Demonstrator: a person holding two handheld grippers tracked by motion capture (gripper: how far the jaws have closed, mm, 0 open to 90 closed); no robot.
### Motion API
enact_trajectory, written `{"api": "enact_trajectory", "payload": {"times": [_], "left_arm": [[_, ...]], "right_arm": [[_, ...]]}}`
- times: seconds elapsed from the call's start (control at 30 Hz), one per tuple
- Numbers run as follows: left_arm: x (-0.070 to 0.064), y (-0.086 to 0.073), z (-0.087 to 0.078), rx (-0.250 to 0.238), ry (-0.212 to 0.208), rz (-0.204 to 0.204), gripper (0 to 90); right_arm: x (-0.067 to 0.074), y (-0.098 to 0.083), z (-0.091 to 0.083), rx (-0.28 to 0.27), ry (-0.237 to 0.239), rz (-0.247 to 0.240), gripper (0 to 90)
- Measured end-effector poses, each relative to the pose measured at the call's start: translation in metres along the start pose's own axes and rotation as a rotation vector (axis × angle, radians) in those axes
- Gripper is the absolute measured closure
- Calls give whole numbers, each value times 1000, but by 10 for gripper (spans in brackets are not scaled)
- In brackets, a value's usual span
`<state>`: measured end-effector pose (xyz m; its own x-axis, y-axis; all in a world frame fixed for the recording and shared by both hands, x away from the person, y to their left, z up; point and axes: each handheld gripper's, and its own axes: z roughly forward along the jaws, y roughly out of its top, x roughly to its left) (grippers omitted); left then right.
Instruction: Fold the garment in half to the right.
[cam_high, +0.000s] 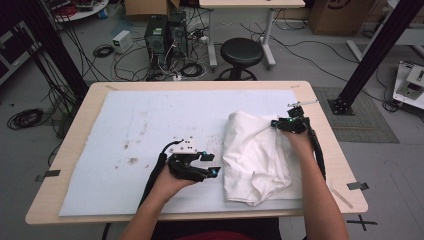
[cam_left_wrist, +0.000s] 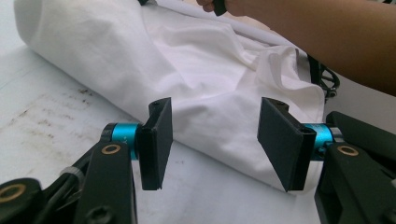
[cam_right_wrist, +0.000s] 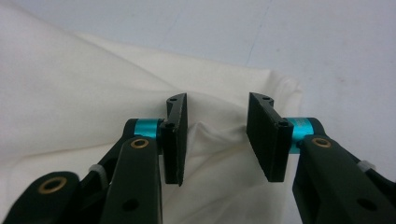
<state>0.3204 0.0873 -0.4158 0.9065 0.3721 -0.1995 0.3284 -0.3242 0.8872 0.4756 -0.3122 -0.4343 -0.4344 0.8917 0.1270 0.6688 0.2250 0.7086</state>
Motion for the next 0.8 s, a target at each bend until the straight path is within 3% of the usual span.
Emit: {"api": "enact_trajectory", "payload": {"times": [0.1, 0.17, 0.27, 0.43, 0.57, 0.67, 0.77, 0.8], "left_arm": [[1, -6, -3, -13, 2, -15, 454], [1, -5, -4, -15, 4, -14, 454], [-1, -5, -10, -24, -7, -1, 453], [-1, -7, -20, -26, 10, 1, 454], [-1, -7, -24, -26, 22, 7, 454], [-2, -8, -24, -27, 22, 7, 454], [-3, -9, -22, -12, 22, 13, 454], [-3, -9, -22, -12, 22, 13, 454]], "right_arm": [[8, 0, 4, 14, -3, -51, 771], [12, 2, 4, 12, -9, -90, 831], [14, 4, -4, -15, -28, -118, 847], [11, 15, -29, -91, -74, -144, 855], [3, 29, -44, -100, -115, -150, 855], [-1, 31, -40, -71, -144, -156, 854], [-11, 17, -13, 6, -145, -113, 853], [-11, 17, -13, 6, -145, -113, 853]]}}
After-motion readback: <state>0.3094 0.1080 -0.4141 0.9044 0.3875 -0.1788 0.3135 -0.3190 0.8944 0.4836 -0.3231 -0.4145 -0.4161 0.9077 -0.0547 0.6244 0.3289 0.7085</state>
